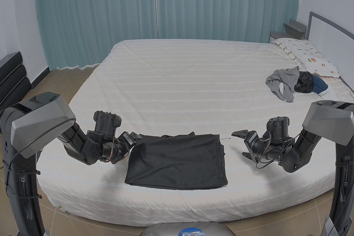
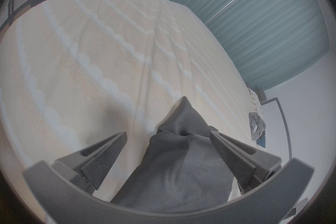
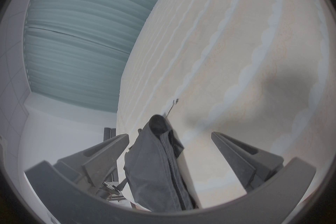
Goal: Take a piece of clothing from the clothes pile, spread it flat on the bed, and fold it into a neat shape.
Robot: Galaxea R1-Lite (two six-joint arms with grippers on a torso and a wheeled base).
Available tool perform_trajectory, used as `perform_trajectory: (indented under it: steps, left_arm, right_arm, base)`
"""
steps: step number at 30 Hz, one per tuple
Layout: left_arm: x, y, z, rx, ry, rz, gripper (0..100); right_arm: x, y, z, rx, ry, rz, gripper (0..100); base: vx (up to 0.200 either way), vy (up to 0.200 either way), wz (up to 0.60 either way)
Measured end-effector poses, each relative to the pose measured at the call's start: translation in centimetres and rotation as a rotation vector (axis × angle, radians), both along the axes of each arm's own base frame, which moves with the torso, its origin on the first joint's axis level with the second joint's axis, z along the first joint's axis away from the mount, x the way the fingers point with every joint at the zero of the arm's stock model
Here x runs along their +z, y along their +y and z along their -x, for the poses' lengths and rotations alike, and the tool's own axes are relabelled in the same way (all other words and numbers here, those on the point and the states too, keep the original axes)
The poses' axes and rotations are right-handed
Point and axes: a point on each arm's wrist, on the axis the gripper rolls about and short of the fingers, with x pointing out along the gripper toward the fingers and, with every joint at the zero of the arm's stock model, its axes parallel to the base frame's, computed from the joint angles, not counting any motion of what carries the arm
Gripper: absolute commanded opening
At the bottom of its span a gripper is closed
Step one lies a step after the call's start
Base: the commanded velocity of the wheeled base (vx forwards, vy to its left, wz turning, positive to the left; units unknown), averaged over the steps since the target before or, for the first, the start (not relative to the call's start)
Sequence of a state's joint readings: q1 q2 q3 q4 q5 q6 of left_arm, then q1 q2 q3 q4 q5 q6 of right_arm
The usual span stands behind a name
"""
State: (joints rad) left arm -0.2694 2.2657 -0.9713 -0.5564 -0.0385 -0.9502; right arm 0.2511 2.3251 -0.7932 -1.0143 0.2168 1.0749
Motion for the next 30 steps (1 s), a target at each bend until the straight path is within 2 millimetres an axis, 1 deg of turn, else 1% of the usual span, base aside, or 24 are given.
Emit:
perform_trajectory:
  steps: [4, 6, 10, 15, 18, 23, 25, 26, 27, 30]
  left_arm:
    - [1.1, 0.3, 1.1, 0.004, -0.005, 0.004, 100]
    - [2.2, 0.5, 1.8, 0.010, -0.021, 0.005, 100]
    - [5.1, 1.2, 3.5, 0.037, -0.081, 0.000, 100]
    - [9.1, 2.1, 6.0, 0.099, -0.187, -0.020, 100]
    - [11.6, 2.7, 7.7, 0.134, -0.263, -0.025, 100]
    - [15.8, 3.9, 11.7, 0.158, -0.411, -0.042, 100]
    - [17.4, 4.5, 13.5, 0.163, -0.475, -0.066, 100]
    - [18.0, 4.7, 14.4, 0.166, -0.504, -0.080, 100]
    - [18.7, 5.1, 15.6, 0.170, -0.543, -0.104, 100]
    - [20.1, 6.0, 18.5, 0.184, -0.629, -0.174, 100]
  right_arm:
    - [0.9, 0.6, 1.2, 0.040, -0.019, 0.035, 100]
    - [1.7, 0.7, 1.9, 0.048, -0.037, 0.052, 100]
    - [4.1, 0.2, 3.7, 0.042, -0.092, 0.105, 100]
    - [7.7, -1.1, 6.9, 0.027, -0.185, 0.175, 100]
    - [10.1, -2.1, 9.2, 0.017, -0.265, 0.221, 100]
    - [13.7, -4.0, 13.7, 0.003, -0.407, 0.317, 100]
    - [14.6, -4.8, 15.6, -0.003, -0.456, 0.363, 100]
    - [14.9, -5.0, 16.2, -0.005, -0.471, 0.378, 100]
    - [15.5, -5.6, 17.7, -0.011, -0.504, 0.410, 100]
    - [16.3, -6.6, 20.4, -0.026, -0.559, 0.460, 100]
  base:
    - [0.000, 0.000, 0.00]
    - [0.000, 0.000, 0.00]
    - [0.000, 0.000, 0.00]
    - [0.000, 0.000, 0.00]
    - [0.000, 0.000, 0.00]
    - [0.000, 0.000, 0.00]
    - [0.000, 0.000, 0.00]
    - [0.000, 0.000, 0.00]
    - [0.000, 0.000, 0.00]
    - [0.000, 0.000, 0.00]
